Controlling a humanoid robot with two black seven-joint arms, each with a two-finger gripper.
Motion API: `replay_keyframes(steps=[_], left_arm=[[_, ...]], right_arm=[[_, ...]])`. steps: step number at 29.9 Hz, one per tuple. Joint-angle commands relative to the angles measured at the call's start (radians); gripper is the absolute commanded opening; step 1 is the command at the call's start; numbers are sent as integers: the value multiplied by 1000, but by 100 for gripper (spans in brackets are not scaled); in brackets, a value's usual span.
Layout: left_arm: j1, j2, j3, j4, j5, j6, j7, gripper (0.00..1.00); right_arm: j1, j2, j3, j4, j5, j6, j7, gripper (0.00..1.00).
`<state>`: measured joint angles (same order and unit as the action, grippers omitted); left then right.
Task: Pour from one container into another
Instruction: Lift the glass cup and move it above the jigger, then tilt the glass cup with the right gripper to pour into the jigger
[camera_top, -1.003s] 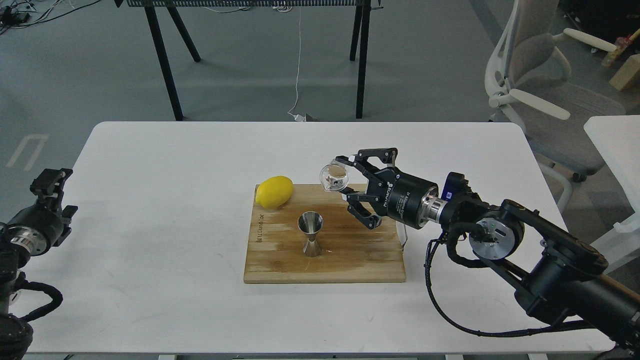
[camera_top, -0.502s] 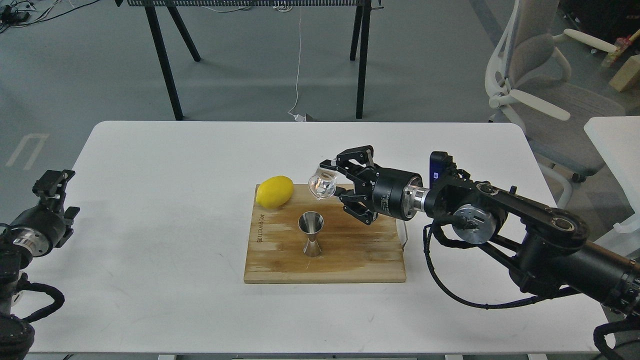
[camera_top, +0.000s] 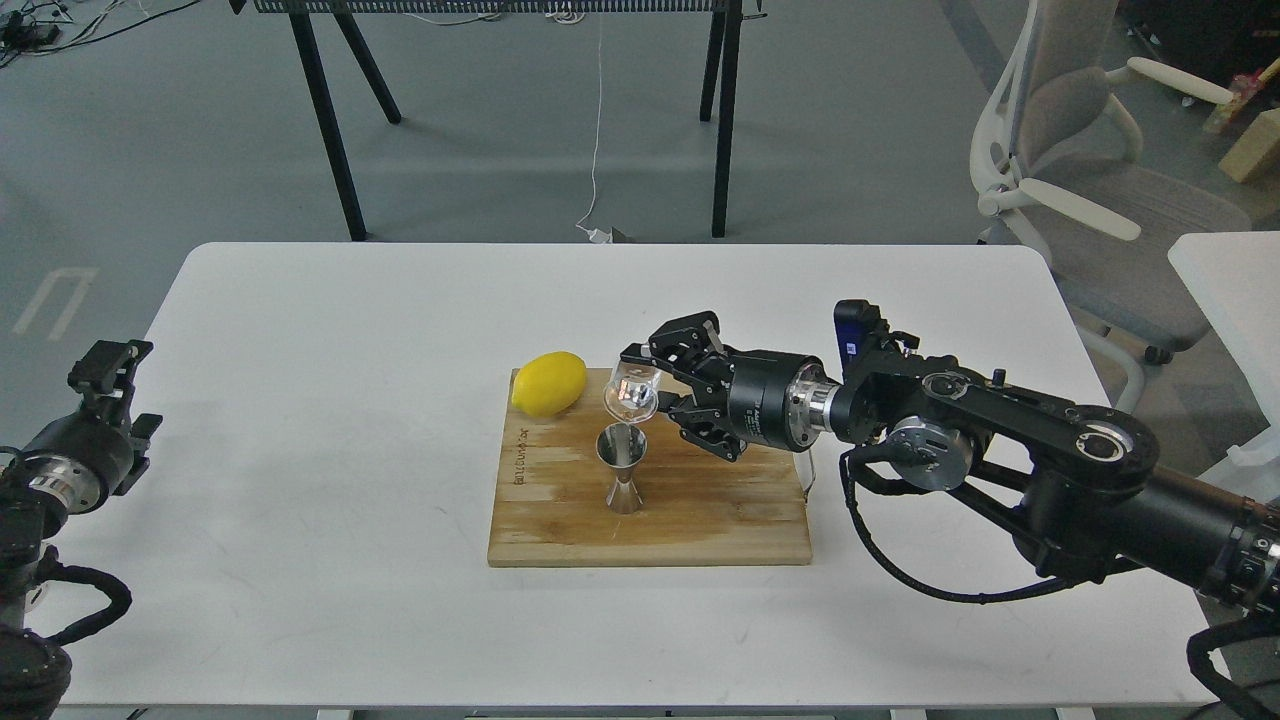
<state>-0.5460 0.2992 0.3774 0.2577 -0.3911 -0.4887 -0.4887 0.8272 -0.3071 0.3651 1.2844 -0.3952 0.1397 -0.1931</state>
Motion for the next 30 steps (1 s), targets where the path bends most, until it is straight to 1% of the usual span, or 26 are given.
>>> replay_keyframes(steps=[1,8,13,30], left_arm=[[0,0,0,0,0,0,0,100],[1,0,0,0,0,0,0,100],[1,0,0,0,0,0,0,100],[1,0,0,0,0,0,0,100]], right_arm=[[18,3,-11,-4,-7,0,0,41],[52,22,-52,-14,-11,0,0,41],[63,25,-60,-27,-54,0,-2,41],[139,23,-109,-27,-59,0,0,41]])
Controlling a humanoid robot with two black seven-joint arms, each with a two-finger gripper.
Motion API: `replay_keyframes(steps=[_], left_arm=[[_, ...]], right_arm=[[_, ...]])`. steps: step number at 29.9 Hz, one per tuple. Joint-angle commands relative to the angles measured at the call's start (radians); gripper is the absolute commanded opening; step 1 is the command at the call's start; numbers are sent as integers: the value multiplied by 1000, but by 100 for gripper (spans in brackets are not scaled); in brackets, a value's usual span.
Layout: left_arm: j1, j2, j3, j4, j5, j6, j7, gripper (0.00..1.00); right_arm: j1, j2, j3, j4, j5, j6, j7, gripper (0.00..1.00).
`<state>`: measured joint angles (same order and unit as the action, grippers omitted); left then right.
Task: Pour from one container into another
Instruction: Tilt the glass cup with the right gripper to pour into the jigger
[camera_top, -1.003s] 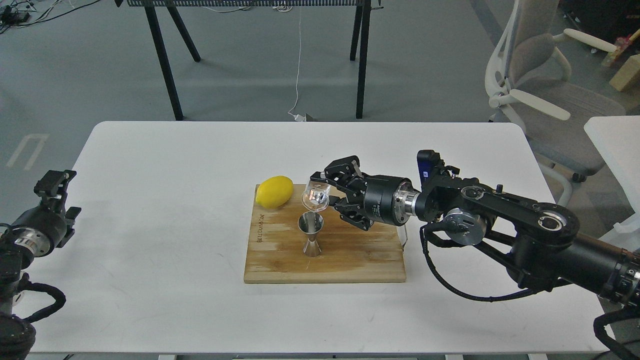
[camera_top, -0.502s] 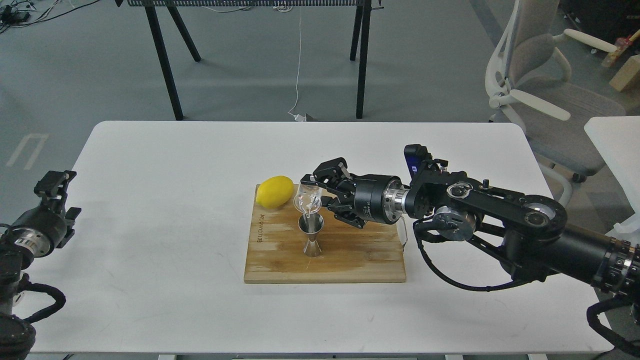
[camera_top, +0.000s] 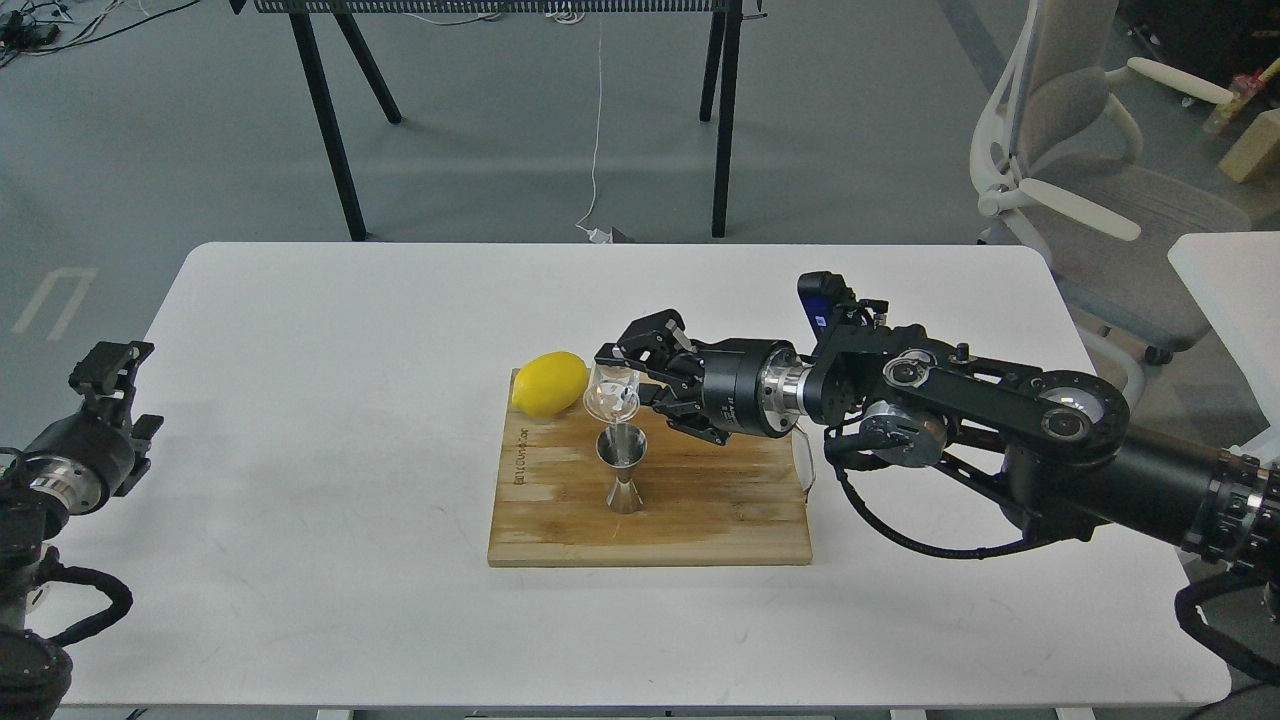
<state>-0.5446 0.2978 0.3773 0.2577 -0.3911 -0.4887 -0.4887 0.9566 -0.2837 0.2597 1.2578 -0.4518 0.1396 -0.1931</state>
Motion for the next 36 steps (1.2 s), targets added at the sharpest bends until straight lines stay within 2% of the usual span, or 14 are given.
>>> replay_keyframes(steps=[1,36], left_arm=[[0,1,0,0,0,0,0,100],[-2,-6,0,0,0,0,0,100]], right_arm=[[13,0,-11,0,-7,0,0,41],[64,11,-89,9,-77,9,0,41]])
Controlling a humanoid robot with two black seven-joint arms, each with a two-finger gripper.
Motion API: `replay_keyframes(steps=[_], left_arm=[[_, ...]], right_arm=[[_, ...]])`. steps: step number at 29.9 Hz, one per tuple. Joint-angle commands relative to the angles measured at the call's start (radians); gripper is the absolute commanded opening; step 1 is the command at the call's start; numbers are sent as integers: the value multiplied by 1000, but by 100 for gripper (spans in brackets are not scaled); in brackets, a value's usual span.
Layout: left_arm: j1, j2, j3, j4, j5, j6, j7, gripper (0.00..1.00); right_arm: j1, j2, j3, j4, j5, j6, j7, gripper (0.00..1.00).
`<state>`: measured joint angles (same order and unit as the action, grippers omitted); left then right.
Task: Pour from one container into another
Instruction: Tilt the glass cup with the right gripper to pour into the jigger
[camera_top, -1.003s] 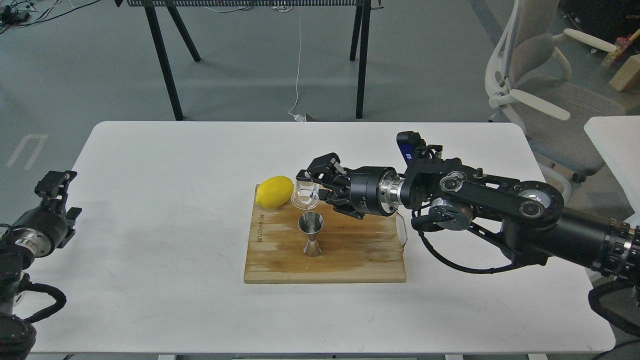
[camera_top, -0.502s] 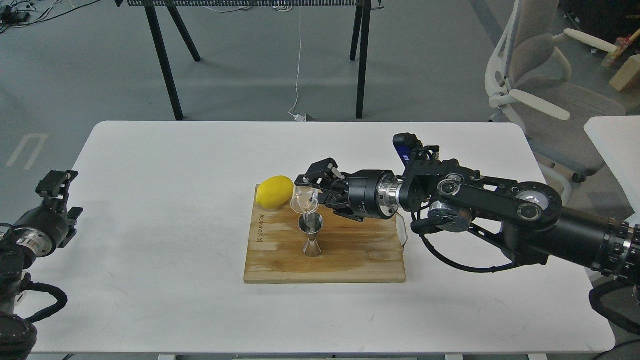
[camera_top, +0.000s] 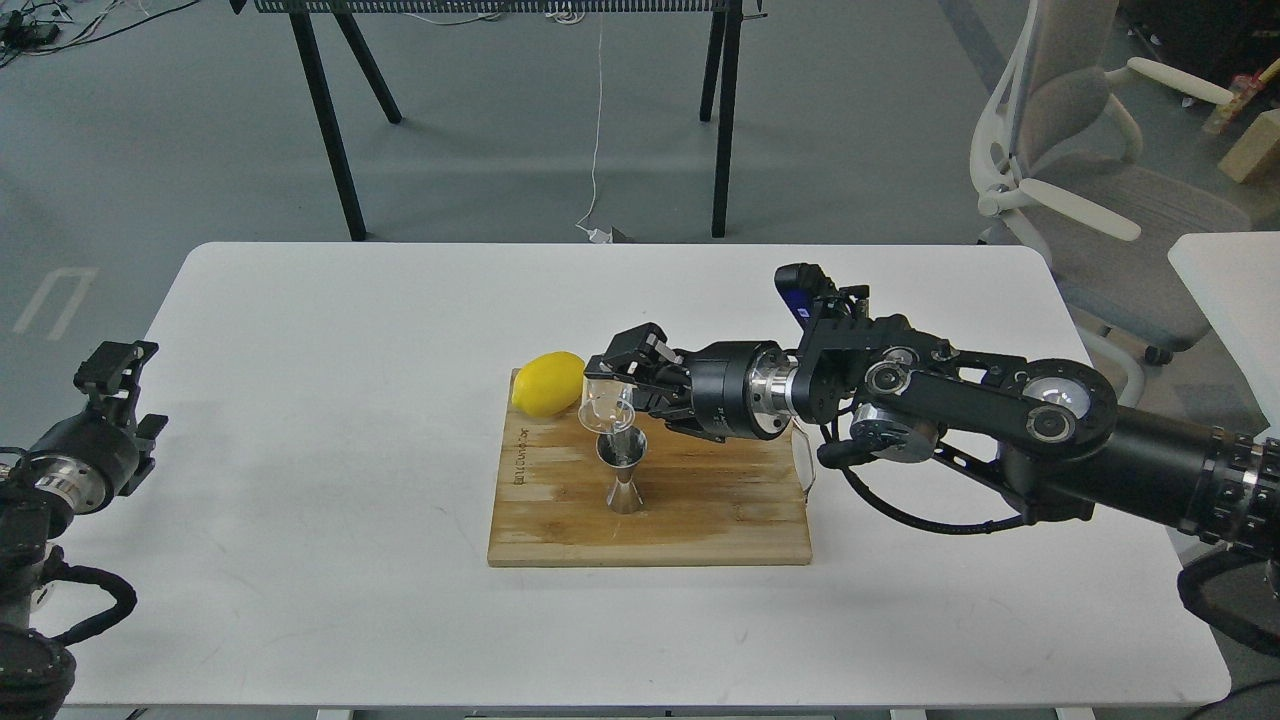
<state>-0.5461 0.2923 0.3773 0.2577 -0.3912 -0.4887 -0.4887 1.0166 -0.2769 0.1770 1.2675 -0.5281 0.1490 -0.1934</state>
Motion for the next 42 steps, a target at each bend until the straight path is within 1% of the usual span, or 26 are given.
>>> replay_keyframes(steps=[1,11,13,17,19,42], left_arm=[[0,-1,0,0,0,0,0,100],[0,1,-3,0,-2,0,0,100],[0,8,-40,0,-3,0,0,100],[3,5,-184,0,0,0,0,100],[17,7,-215,0,2,0,0,100],[21,10,-207,6,11,0,0,100]], right_arm=[[5,8,-8,0,-1,0,0,41],[13,11,-13,-2,-24,0,-1,41],[13,11,-13,-2,-24,0,-1,41],[11,10,-13,-3,-24,0,0,41],[11,7,-13,-3,-24,0,-1,41],[34,1,-14,1,-32,3,0,41]])
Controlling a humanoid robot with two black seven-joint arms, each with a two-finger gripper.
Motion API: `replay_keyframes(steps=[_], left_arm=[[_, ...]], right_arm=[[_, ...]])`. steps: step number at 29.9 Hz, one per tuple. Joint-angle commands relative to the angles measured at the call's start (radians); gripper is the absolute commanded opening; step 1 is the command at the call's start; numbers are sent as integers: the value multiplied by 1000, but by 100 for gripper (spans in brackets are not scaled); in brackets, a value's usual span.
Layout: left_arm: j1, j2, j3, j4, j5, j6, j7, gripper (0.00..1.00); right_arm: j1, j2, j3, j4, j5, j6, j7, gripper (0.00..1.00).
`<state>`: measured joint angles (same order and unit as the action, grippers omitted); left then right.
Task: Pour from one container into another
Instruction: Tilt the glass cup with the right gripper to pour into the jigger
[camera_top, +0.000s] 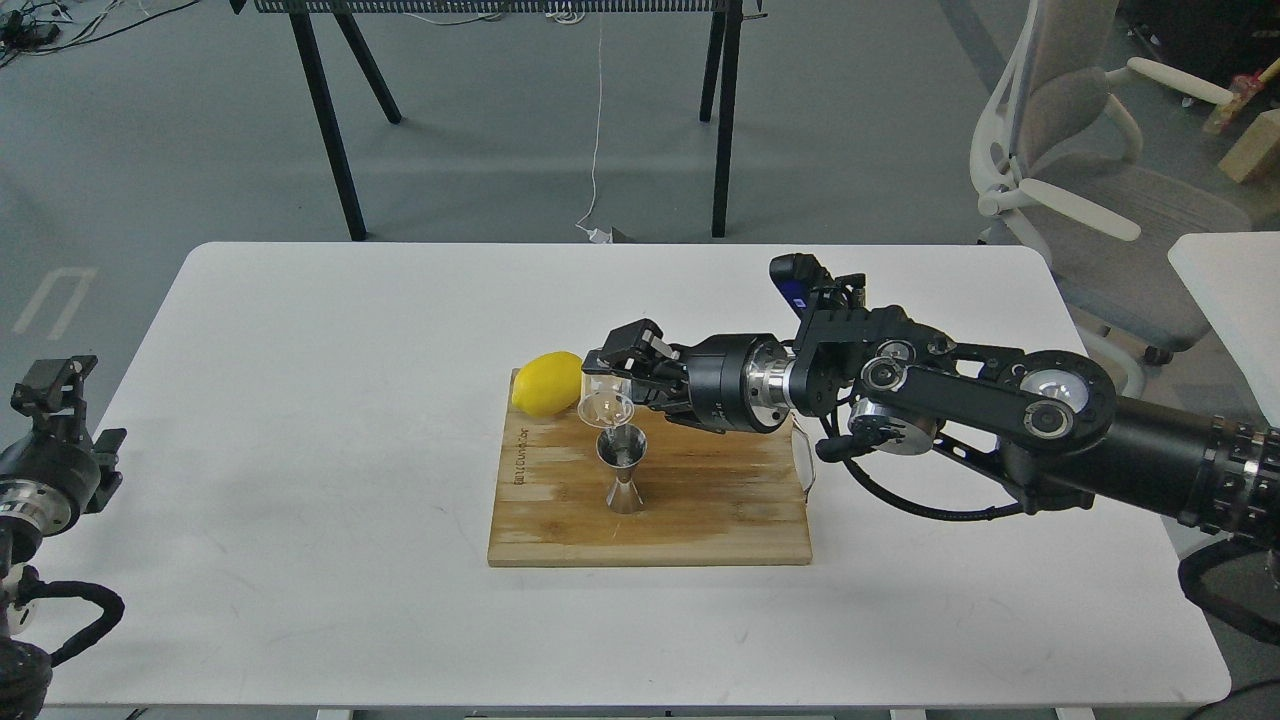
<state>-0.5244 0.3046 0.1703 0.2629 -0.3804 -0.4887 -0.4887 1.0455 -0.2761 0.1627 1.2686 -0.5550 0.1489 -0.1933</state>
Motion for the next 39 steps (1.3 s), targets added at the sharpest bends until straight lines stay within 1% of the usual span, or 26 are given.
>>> replay_keyframes(steps=[1,16,39], left_arm=[[-2,-2,0,1,0,0,0,100],[-6,-7,0,1,2,0,0,100],[-8,-12,0,1,2,0,0,100]], right_arm=[[8,0,-5,0,-11,3,-2,41],[71,1,-75,2,-19,3,0,41],[111,6,-132,9,-71,5,0,41]])
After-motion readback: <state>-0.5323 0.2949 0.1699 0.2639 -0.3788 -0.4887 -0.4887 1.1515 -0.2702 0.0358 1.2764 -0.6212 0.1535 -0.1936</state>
